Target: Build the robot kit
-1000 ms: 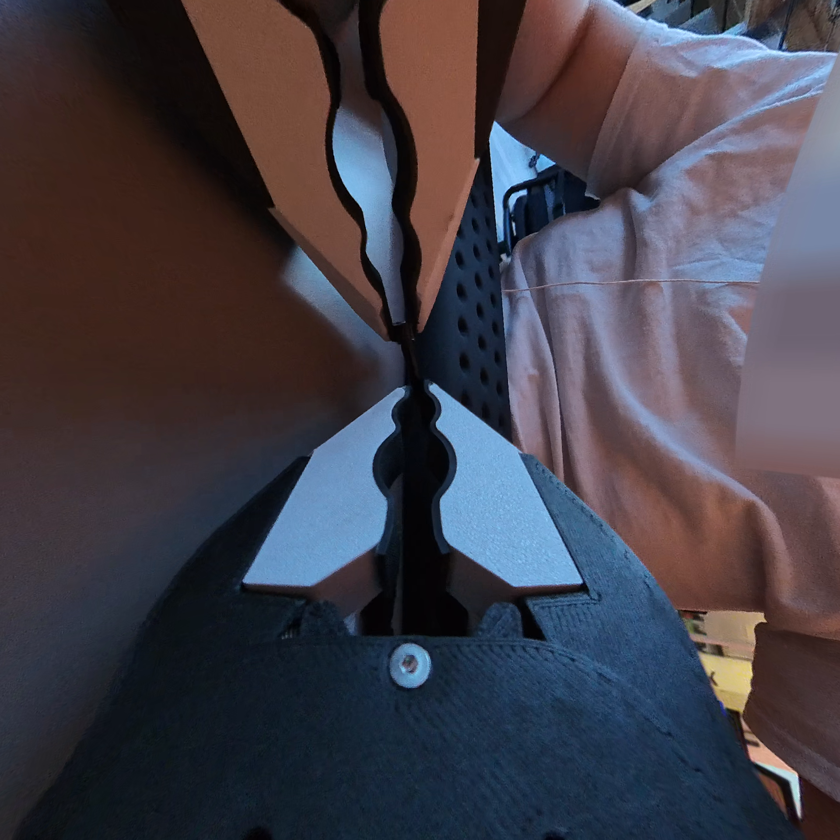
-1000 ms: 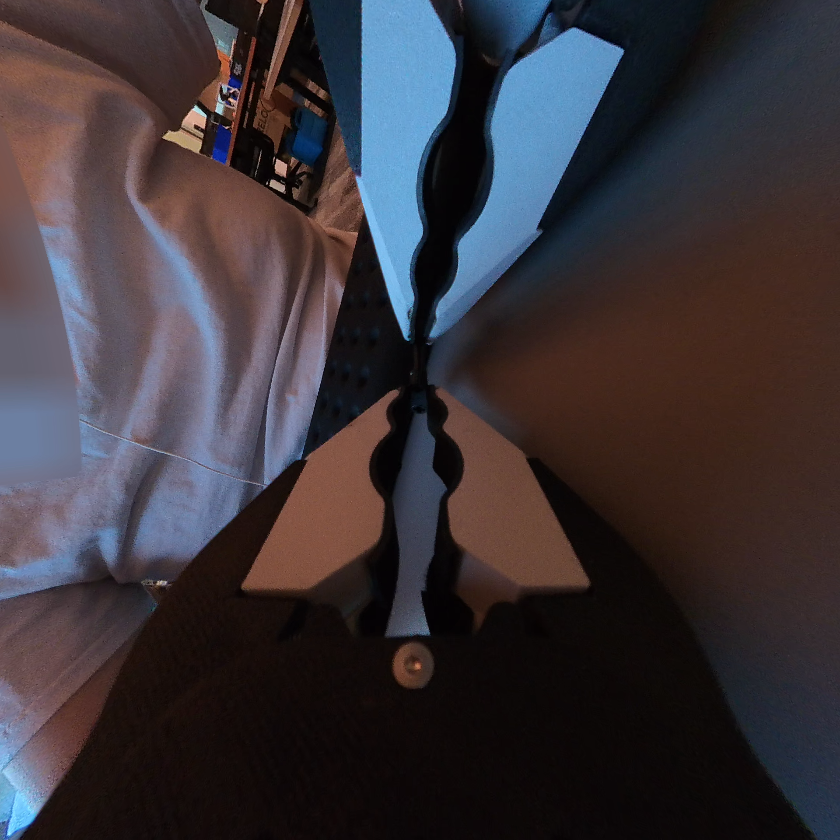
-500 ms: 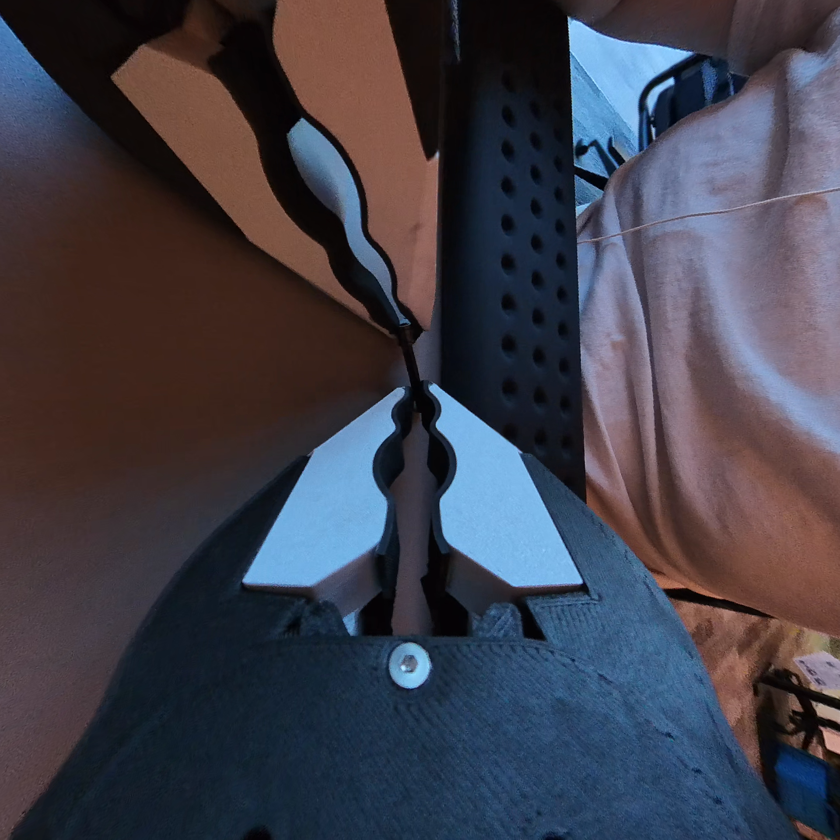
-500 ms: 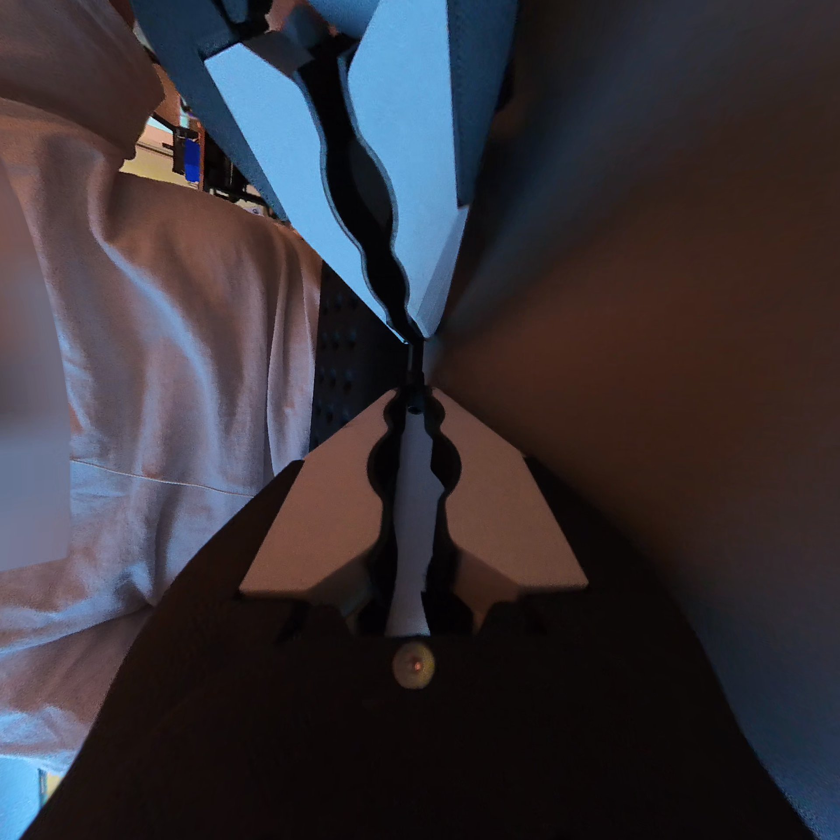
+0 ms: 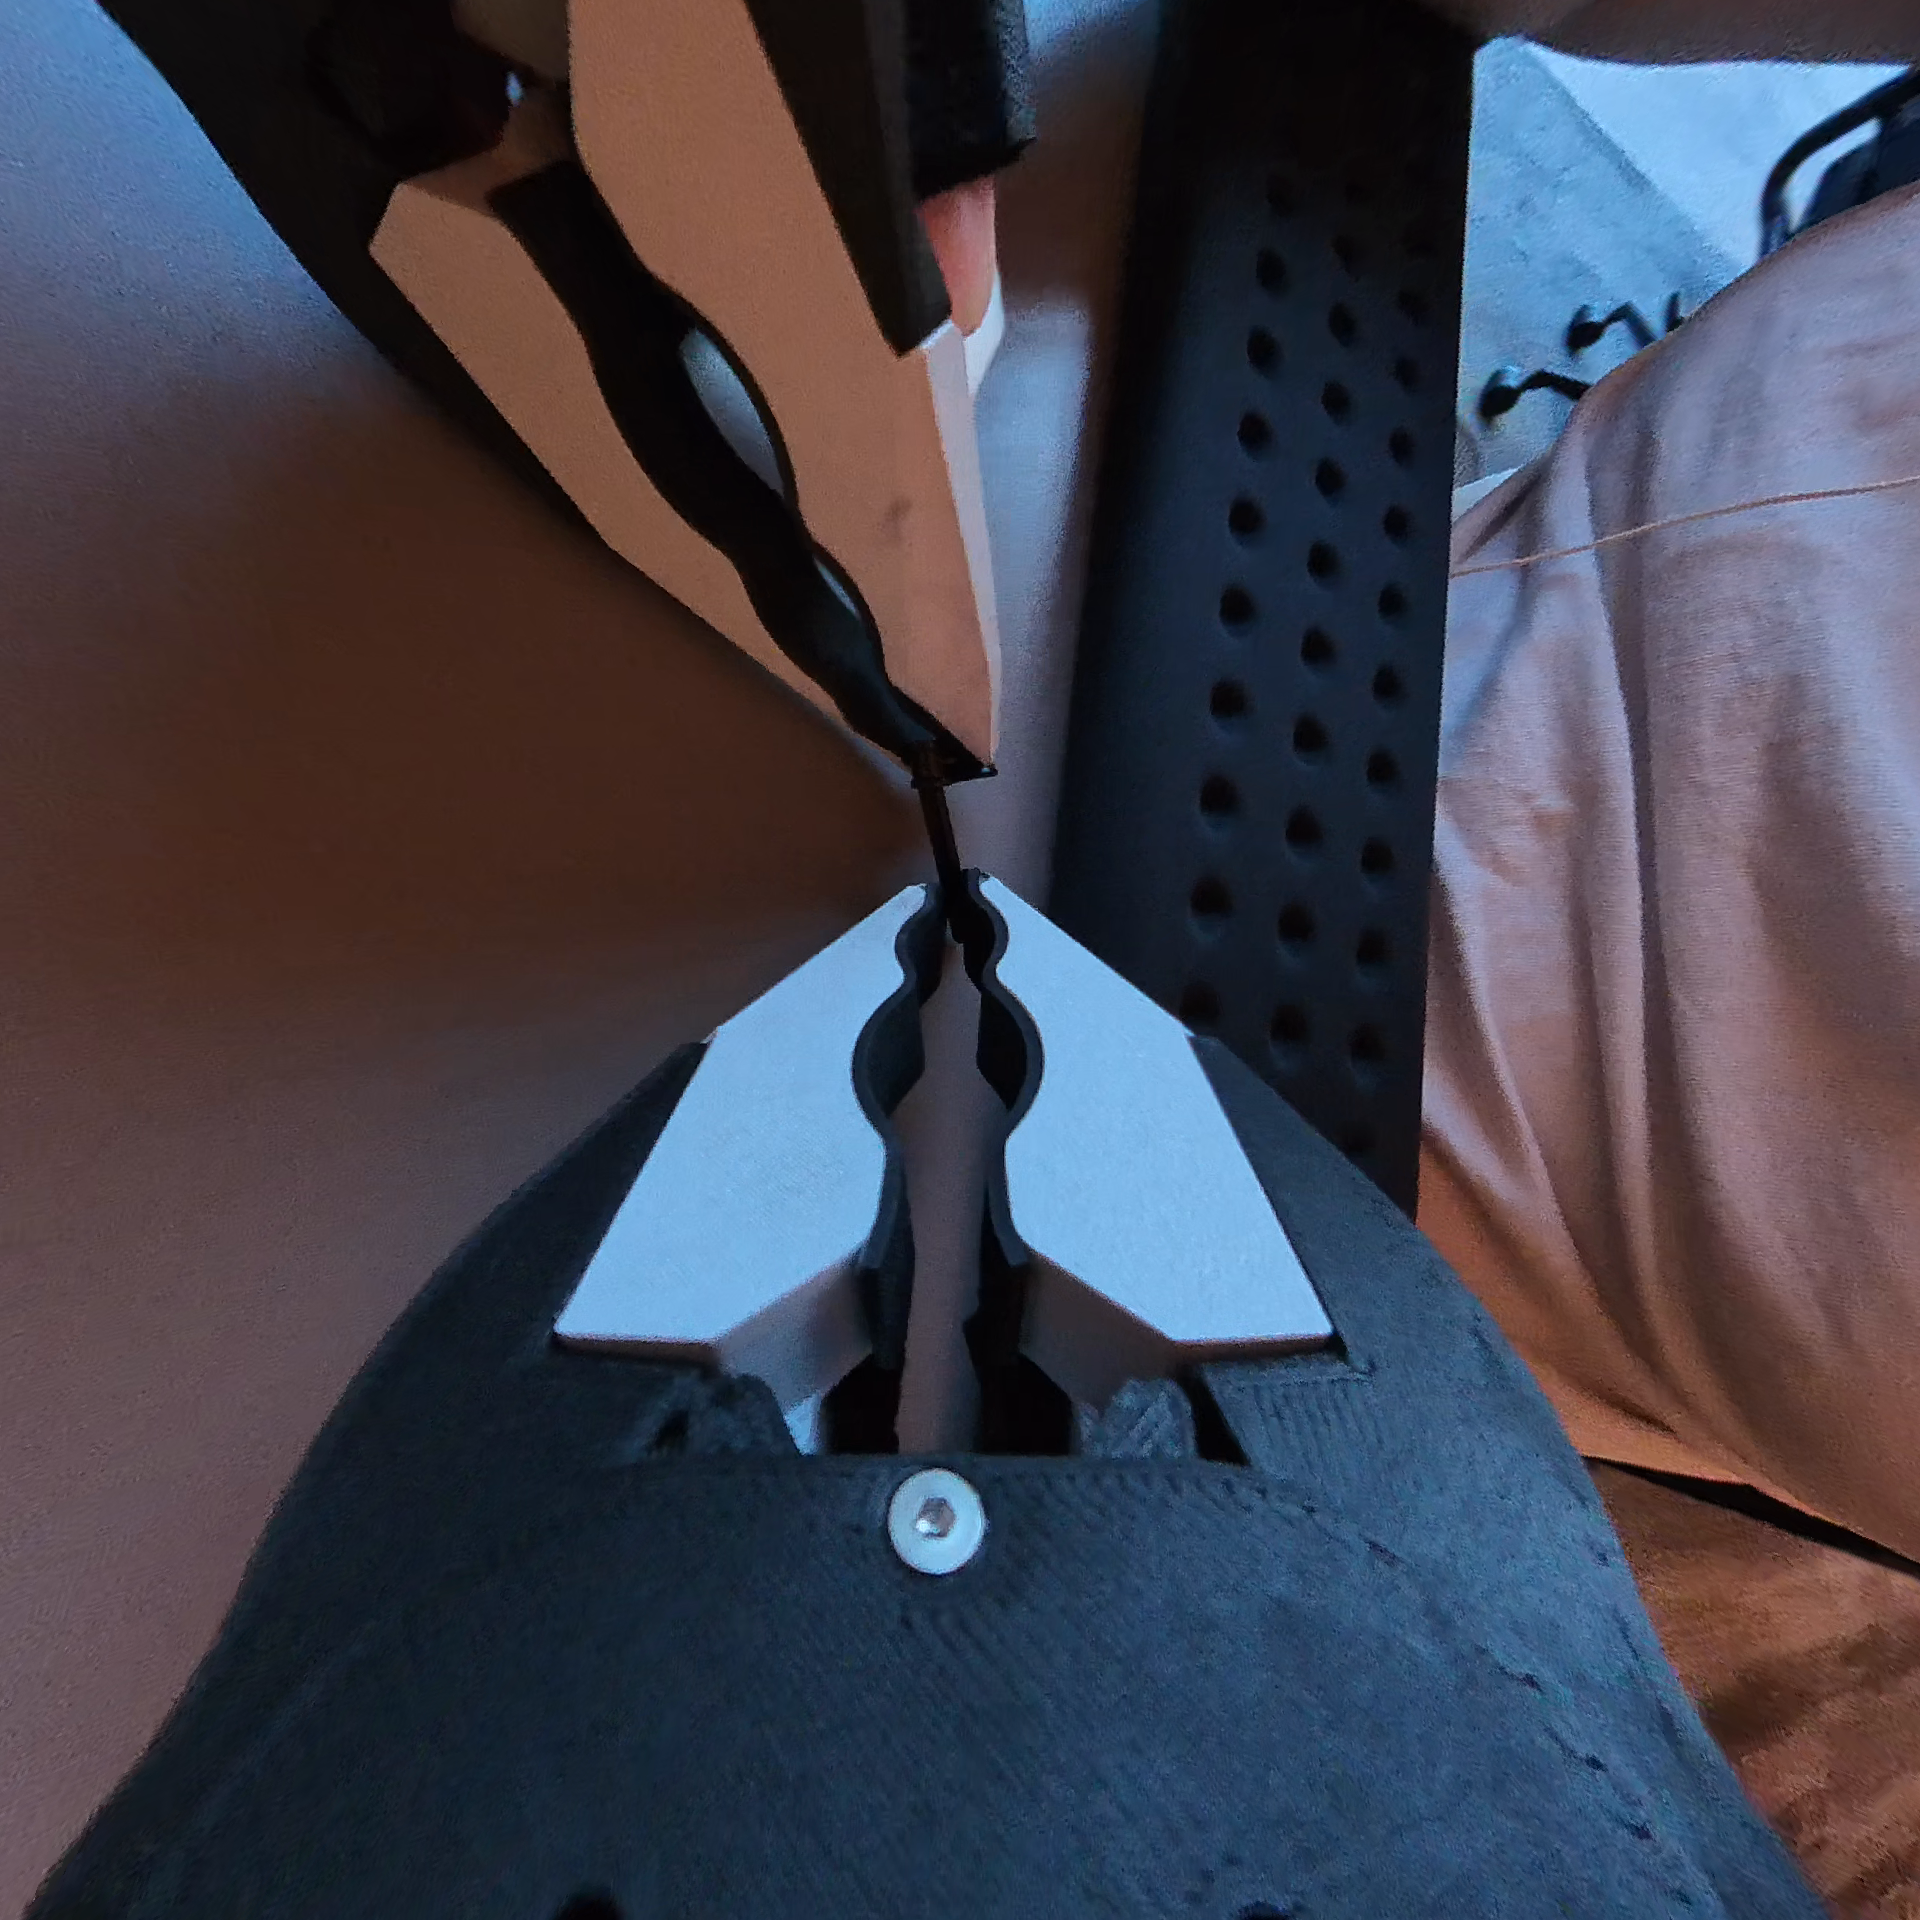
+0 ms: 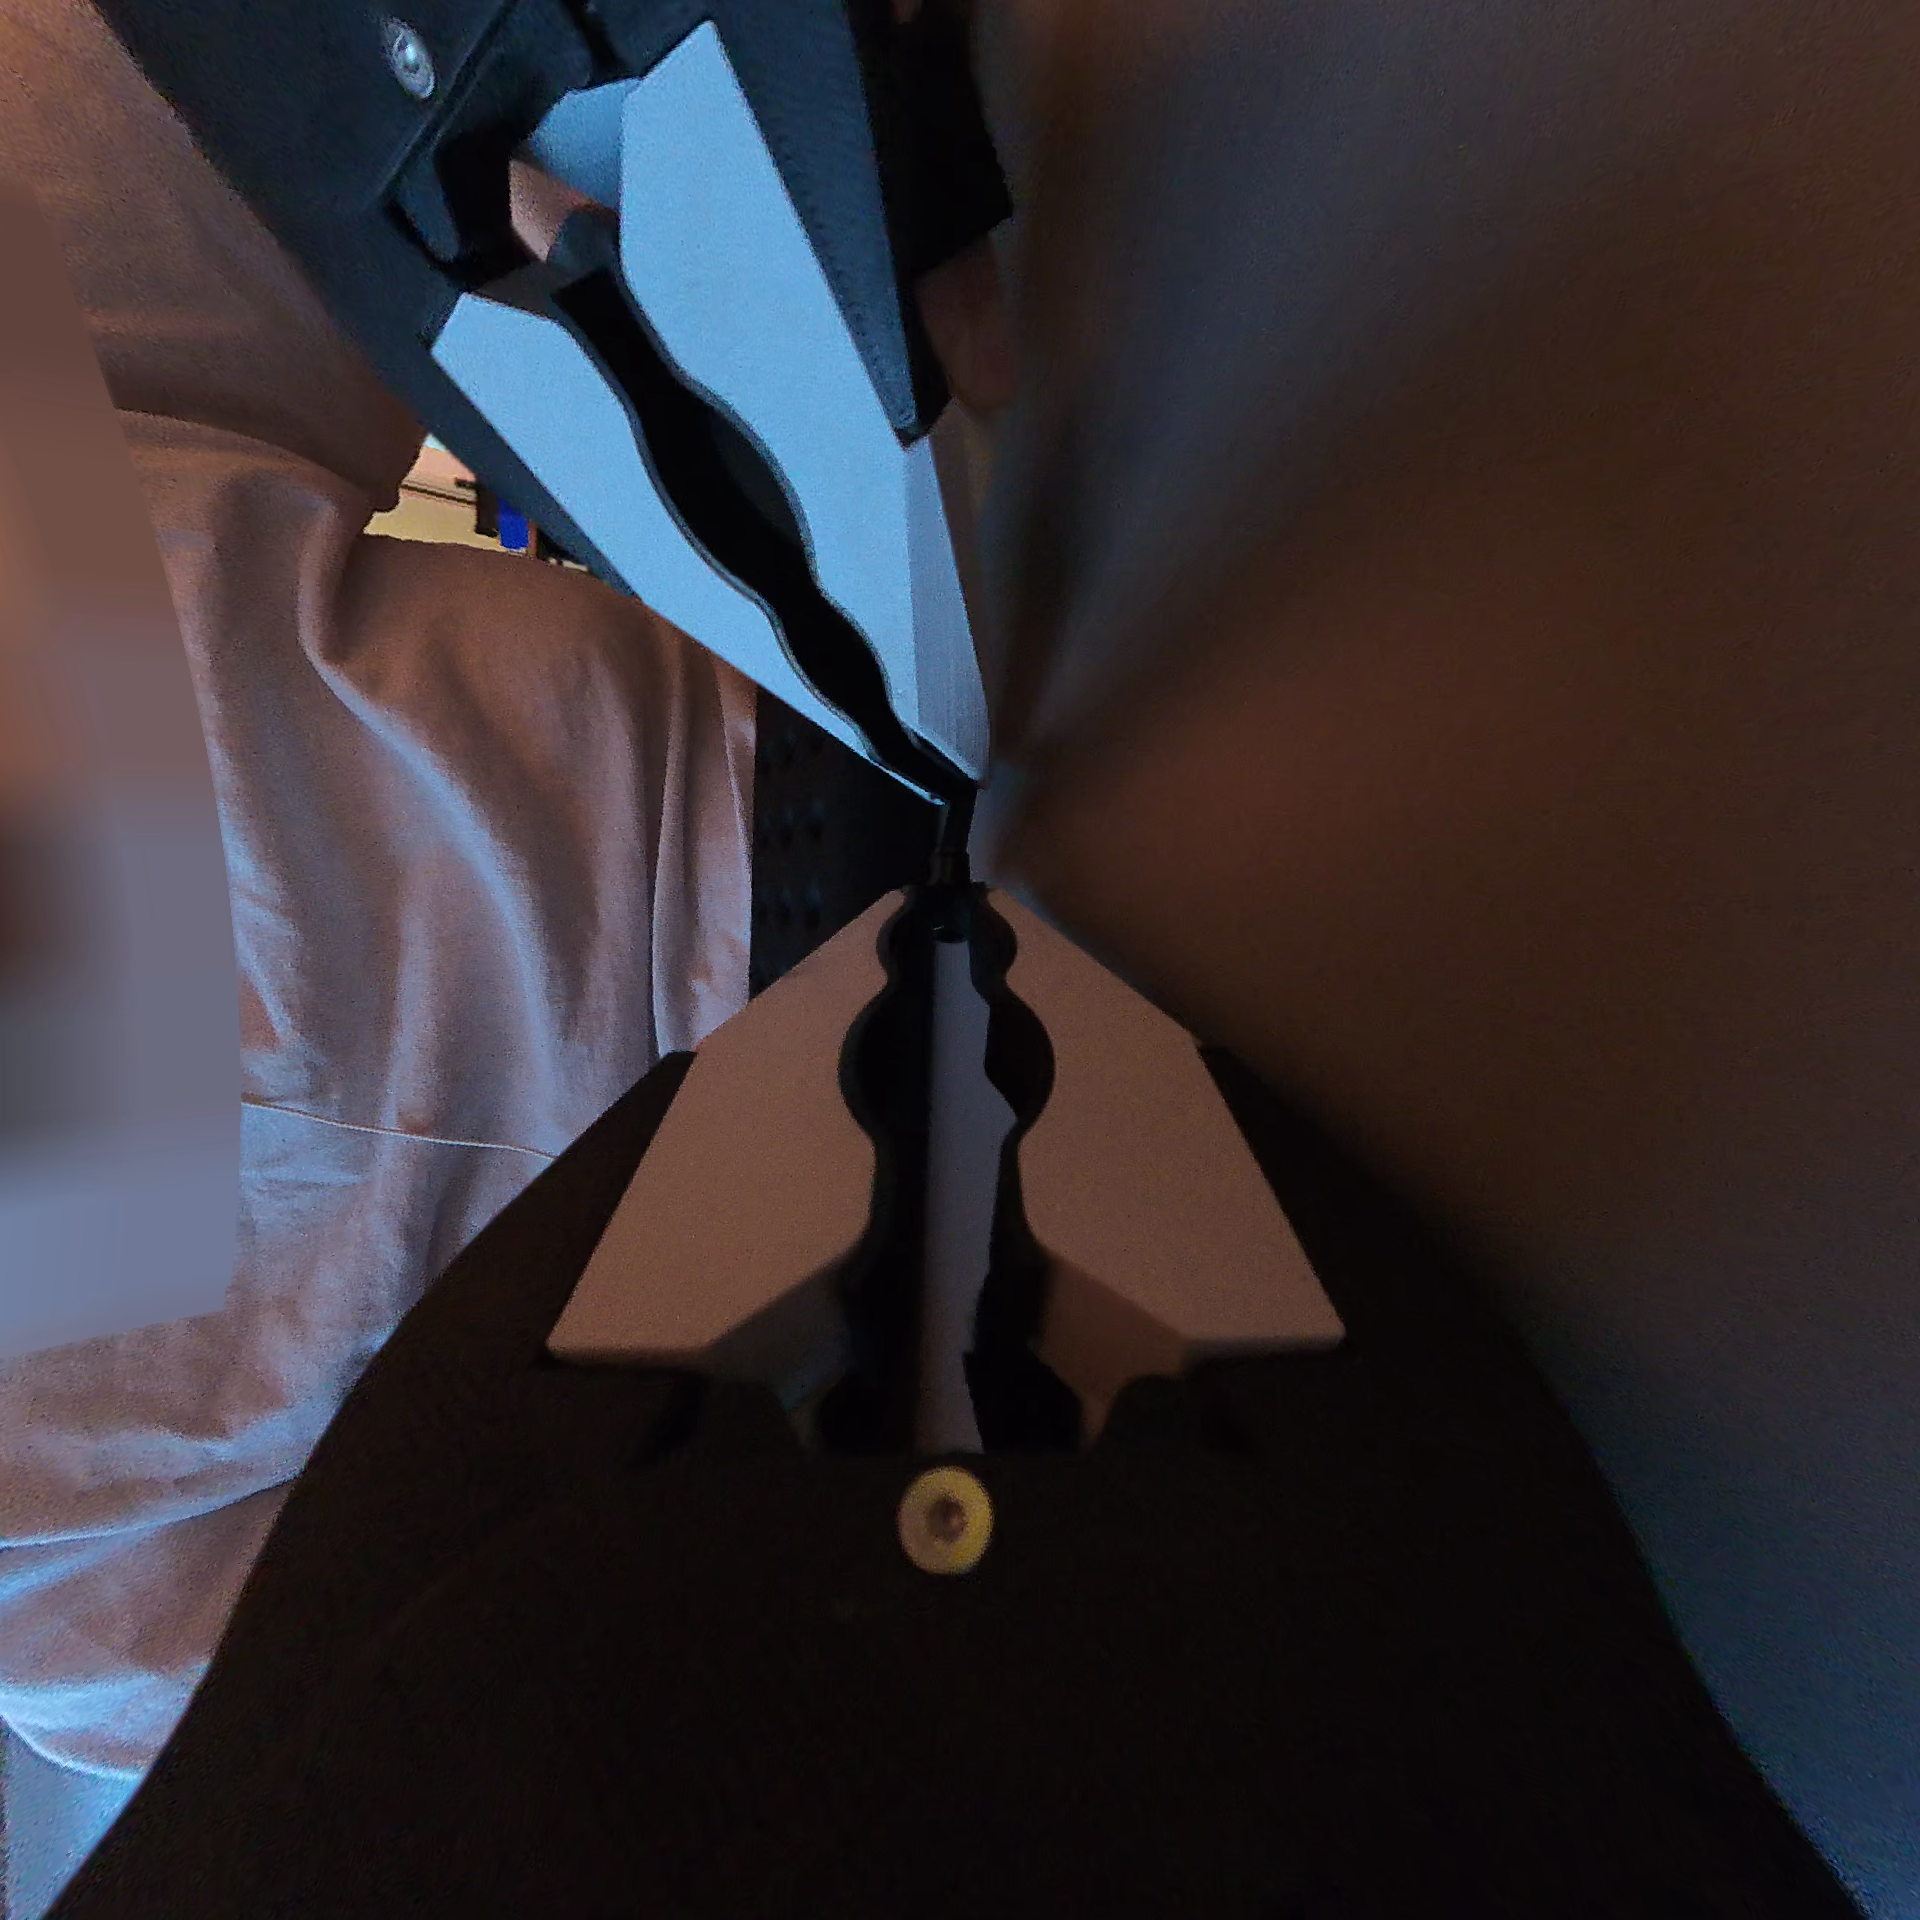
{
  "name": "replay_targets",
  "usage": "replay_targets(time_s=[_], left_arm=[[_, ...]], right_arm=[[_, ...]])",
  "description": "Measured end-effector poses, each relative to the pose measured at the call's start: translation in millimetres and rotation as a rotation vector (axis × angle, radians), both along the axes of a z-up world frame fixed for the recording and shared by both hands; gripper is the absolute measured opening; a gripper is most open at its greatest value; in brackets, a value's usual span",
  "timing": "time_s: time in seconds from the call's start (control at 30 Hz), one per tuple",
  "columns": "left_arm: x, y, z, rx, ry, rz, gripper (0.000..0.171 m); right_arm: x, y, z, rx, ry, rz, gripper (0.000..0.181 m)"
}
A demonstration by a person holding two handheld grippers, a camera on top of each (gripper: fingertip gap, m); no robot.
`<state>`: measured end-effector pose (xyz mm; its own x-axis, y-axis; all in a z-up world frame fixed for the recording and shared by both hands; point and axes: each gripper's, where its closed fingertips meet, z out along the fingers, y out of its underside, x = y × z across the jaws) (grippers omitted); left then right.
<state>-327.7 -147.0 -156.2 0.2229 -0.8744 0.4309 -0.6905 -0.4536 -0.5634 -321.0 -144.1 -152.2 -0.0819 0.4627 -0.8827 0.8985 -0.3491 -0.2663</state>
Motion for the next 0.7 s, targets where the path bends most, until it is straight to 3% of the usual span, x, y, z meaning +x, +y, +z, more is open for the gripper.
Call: replay_targets(time_s=[0.37,0.7], left_arm=[[-2.9,-1.4,-2.4,0.121,0.204,-0.139,0.001],[-2.0,2.2,-3.0,0.106,0.180,-0.115,0.000]], right_arm=[[1.0,-4.3,-4.4,0.050,-0.016,0.024,0.006],[-0.4,-1.3,-4.6,0.059,0.004,0.009,0.006]])
